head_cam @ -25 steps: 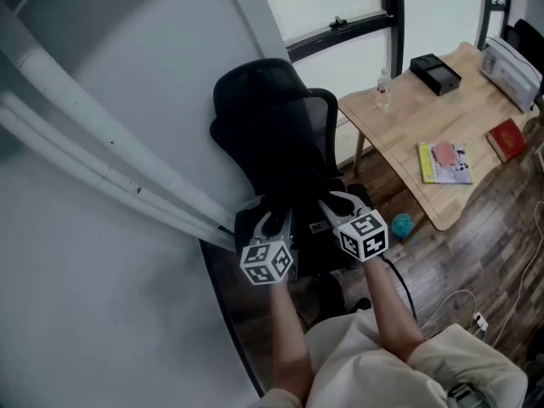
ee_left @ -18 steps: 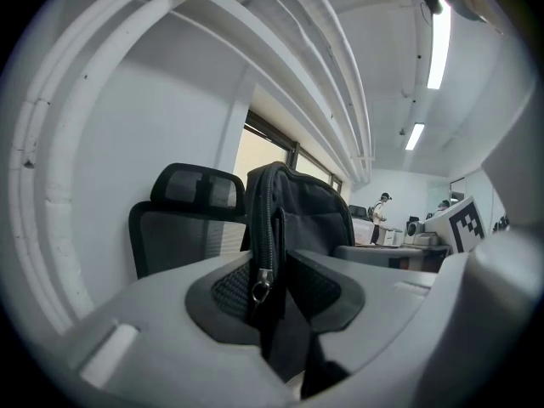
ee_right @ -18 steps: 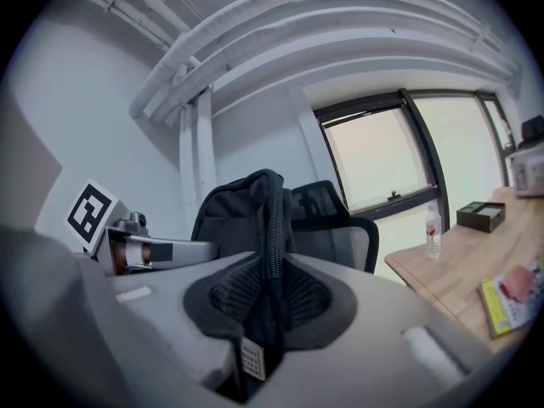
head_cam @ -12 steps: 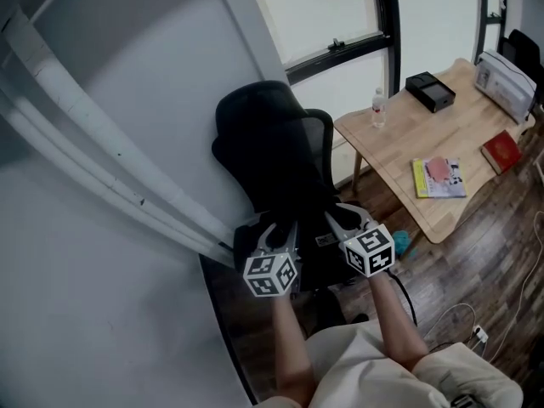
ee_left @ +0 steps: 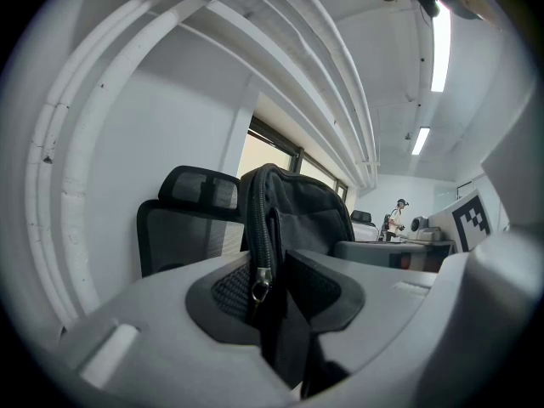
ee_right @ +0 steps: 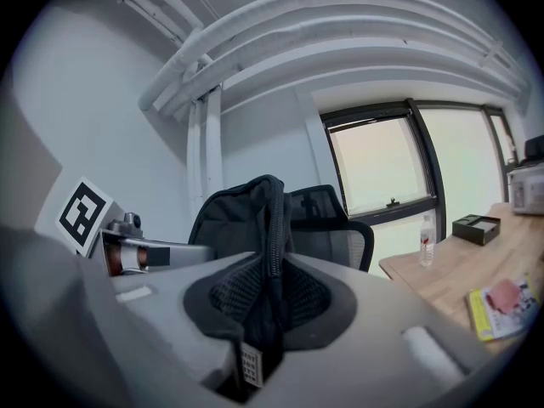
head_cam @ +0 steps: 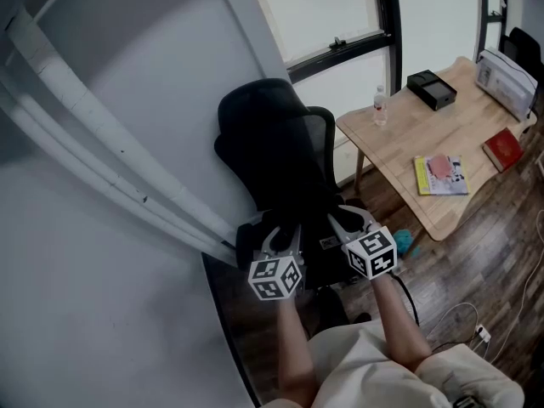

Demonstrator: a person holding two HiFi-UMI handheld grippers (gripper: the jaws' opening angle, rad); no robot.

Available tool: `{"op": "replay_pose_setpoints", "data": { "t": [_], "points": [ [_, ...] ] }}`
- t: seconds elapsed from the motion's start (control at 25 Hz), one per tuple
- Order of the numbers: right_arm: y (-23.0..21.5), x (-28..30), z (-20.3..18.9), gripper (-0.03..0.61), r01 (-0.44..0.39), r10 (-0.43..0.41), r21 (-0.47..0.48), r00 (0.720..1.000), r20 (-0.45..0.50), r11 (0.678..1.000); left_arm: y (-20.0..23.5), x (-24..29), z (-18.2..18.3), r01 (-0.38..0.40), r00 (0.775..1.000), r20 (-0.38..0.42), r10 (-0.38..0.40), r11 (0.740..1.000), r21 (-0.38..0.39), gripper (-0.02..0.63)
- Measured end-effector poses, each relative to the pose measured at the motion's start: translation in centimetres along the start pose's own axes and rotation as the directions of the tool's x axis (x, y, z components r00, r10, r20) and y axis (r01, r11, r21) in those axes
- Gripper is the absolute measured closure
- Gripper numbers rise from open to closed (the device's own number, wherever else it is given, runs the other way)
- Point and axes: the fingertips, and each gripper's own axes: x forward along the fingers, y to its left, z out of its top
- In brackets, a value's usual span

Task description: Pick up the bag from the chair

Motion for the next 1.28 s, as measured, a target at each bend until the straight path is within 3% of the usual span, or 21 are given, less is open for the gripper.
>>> {"op": "replay_pose_setpoints", "data": {
  "t": [1.28],
  "points": [
    [-0.1, -0.2, -1.1, 0.506, 0.005, -0.005, -0.002, 1.0, -0.029, 1.0, 0.1, 0.1, -1.6, -0.012, 1.0, -0.008, 0.012, 1.0, 0.002, 0.509]
  ]
}}
